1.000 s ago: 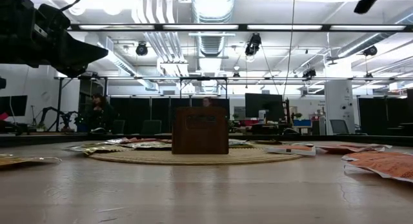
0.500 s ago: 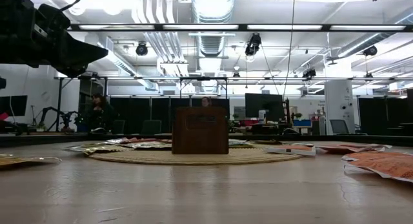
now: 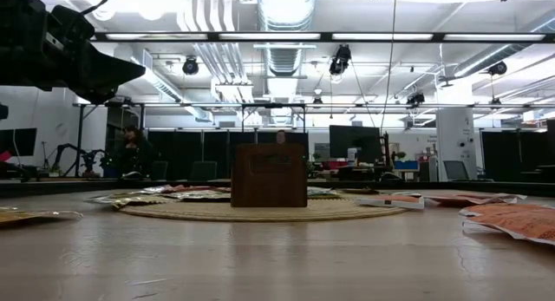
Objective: Pick & Place Tea
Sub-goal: Put the white tea bag into the top section of the wooden organizer
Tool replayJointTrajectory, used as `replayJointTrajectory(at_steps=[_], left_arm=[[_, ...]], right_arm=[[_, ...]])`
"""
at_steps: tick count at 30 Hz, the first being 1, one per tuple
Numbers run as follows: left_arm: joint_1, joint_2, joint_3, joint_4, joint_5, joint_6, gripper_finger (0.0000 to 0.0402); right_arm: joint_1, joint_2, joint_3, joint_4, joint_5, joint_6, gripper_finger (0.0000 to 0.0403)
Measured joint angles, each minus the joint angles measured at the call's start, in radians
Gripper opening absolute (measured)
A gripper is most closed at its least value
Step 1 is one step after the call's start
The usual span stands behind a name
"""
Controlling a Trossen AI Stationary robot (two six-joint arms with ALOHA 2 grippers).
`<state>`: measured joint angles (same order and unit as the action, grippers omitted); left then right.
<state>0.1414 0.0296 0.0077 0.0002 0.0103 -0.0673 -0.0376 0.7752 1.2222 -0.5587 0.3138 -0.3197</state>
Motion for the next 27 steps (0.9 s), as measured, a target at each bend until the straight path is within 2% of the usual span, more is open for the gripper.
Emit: replayJointTrajectory(at_steps=[5, 11, 21, 27], left_arm=[[0.0, 0.0, 0.0, 0.0, 0.0, 0.0, 0.0], [0.0, 0.0, 0.0, 0.0, 0.0, 0.0, 0.0], [0.0, 0.0, 0.0, 0.0, 0.0, 0.0, 0.0], [0.0, 0.0, 0.0, 0.0, 0.0, 0.0, 0.0]], right_arm=[[0.0, 0.062, 0.055, -0.114, 0.0, -0.082, 0.0009], [0.0, 0.113, 0.067, -0.146, 0.0, -0.21, 0.0009], [0.0, 0.156, 0.066, -0.243, -0.003, -0.32, 0.0009], [0.0, 0.187, 0.065, -0.362, -0.085, -0.493, 0.0009]])
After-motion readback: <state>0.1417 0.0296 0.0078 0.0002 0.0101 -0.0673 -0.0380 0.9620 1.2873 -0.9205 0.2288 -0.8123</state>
